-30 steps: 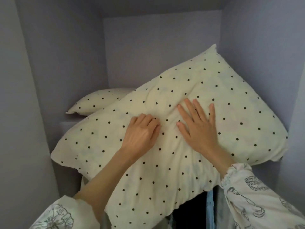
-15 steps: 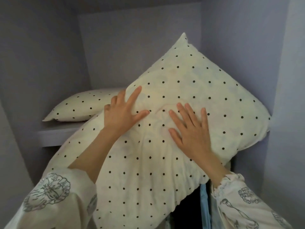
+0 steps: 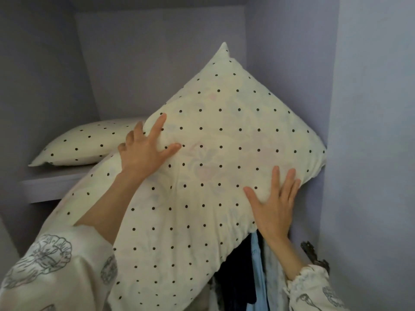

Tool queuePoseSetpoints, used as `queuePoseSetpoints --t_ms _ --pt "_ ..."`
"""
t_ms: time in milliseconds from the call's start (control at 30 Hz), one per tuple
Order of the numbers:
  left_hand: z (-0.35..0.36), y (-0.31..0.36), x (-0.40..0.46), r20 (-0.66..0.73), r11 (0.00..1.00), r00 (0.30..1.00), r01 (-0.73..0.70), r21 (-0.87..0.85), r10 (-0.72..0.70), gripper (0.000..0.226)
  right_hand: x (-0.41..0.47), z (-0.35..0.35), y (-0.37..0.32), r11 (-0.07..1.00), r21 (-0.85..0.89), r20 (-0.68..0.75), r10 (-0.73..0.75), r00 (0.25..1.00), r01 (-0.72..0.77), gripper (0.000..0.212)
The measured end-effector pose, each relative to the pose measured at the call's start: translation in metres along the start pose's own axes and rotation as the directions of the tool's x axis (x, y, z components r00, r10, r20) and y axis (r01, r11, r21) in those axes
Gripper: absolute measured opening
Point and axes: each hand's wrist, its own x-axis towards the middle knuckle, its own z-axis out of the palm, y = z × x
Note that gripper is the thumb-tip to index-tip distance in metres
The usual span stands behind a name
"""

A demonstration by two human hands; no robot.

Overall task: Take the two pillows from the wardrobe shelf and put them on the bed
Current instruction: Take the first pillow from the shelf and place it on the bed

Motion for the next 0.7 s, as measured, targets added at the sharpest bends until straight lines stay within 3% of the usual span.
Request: queuePoseSetpoints --t_ms 100,300,500,700 --pt "-0.006 0.000 -0.014 0.014 1.000 1.000 0.024 -0.014 -0.024 0.083 -0.012 0.001 -0.008 0.933 0.317 0.068 0.156 0.985 -0.170 0.098" --pt "0.001 0.000 -0.046 0.020 0.997 0.998 0.057 -0.055 -0.056 0.085 -0.008 -0.003 0.005 0.810 0.525 0.096 0.250 0.963 -0.262 0.112" --pt "-0.006 -0.011 -0.066 0.093 0.976 0.994 0.073 -0.206 -0.054 0.090 -0.004 -0.012 0.002 0.828 0.514 0.106 0.199 0.974 -0.225 0.114" --pt "-0.009 -0.029 -0.121 0.192 0.879 0.963 0.255 -0.402 -0.192 0.094 -0.006 -0.034 -0.007 0.889 0.445 0.148 0.049 0.988 -0.111 0.106"
